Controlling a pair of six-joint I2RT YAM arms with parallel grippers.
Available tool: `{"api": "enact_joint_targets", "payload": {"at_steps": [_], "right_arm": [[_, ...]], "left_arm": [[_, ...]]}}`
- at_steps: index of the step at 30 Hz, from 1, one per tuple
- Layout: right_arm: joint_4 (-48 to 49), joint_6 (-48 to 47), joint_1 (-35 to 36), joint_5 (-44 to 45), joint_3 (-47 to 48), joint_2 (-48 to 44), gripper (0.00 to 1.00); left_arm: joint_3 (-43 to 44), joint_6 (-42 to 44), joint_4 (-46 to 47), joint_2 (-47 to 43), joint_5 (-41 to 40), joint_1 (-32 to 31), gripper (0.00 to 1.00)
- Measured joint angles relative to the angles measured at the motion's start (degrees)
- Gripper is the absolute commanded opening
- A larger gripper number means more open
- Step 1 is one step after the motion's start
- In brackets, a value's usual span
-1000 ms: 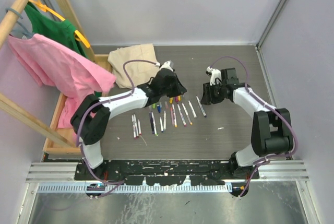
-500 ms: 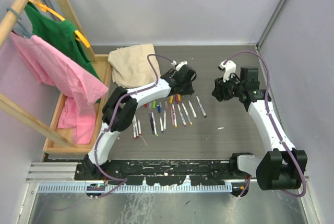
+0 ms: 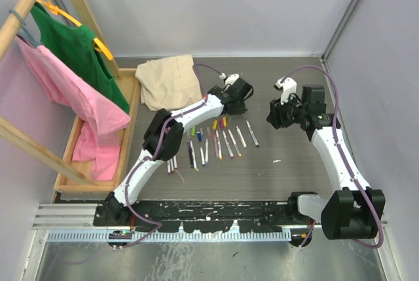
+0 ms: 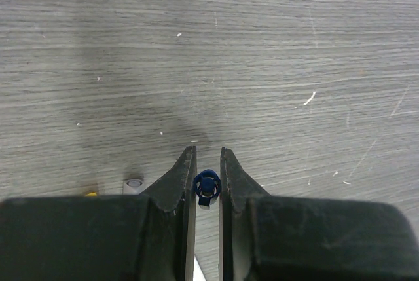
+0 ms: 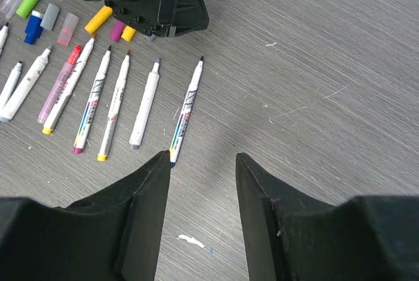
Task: Open the pen caps
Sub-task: Place the pen cap at the center of the board.
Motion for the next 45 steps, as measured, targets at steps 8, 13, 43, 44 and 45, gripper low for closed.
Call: {"api": "enact_joint_targets", "payload": {"at_steps": [8, 13, 43, 44, 45], "right_arm": [[0.0, -0.17, -0.46, -0.02, -0.11, 0.0, 0.5], [0.0, -0.22, -0.61, -0.02, -0.11, 0.0, 0.5], [0.0, -0.37, -2.03, -1.84, -0.76, -0.61, 0.5], [0.0, -0.39, -2.03, -1.99, -0.76, -0.74, 0.5], [0.02, -0.42, -2.05, -2.14, -0.76, -0.87, 0.5]], "left_arm": [[1.05, -0.2, -2.12, 1.44, -0.57, 0.02, 0.17], [1.36, -0.33, -2.38, 1.75, -0.5, 0.13, 0.21], [-22.38, 8.35, 13.84, -16.65, 4.98, 1.68, 0.54], [-23.89, 9.75, 15.39, -18.1, 5.88, 1.99, 0.55], [-25.88, 11.87, 17.25, -19.85, 7.37, 2.51, 0.56]]}}
